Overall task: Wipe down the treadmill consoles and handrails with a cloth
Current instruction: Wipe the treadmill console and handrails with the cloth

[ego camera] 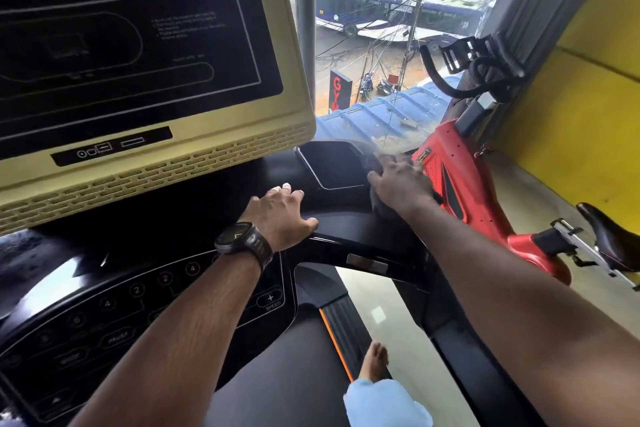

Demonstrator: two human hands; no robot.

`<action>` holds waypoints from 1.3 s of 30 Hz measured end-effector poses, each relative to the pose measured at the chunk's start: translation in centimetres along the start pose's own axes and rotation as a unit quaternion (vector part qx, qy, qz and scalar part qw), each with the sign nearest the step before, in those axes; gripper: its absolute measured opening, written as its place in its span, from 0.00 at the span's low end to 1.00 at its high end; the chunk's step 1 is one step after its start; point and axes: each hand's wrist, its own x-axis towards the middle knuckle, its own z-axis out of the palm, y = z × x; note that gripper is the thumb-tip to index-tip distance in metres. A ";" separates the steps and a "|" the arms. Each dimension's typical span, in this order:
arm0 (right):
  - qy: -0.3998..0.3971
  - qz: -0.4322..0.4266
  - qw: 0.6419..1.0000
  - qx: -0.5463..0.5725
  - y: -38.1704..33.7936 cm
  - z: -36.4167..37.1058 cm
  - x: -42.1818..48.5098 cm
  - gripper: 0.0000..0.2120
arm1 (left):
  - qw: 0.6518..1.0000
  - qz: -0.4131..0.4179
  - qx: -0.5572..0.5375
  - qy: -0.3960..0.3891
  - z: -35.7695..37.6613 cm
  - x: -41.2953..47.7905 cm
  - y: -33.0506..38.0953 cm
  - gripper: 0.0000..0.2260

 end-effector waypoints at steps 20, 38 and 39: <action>0.002 -0.126 0.989 -0.074 -2.0 1.3 1.7 0.26 | 1.000 0.023 0.015 0.007 0.3 0.0 0.2 0.30; -0.029 0.005 0.999 0.030 -2.4 0.4 5.8 0.25 | 0.999 -0.018 0.017 0.045 -0.1 -0.4 0.7 0.28; -0.018 -0.022 1.000 0.006 -2.7 0.7 4.9 0.25 | 0.999 -0.018 0.015 0.044 -0.1 -0.4 0.7 0.28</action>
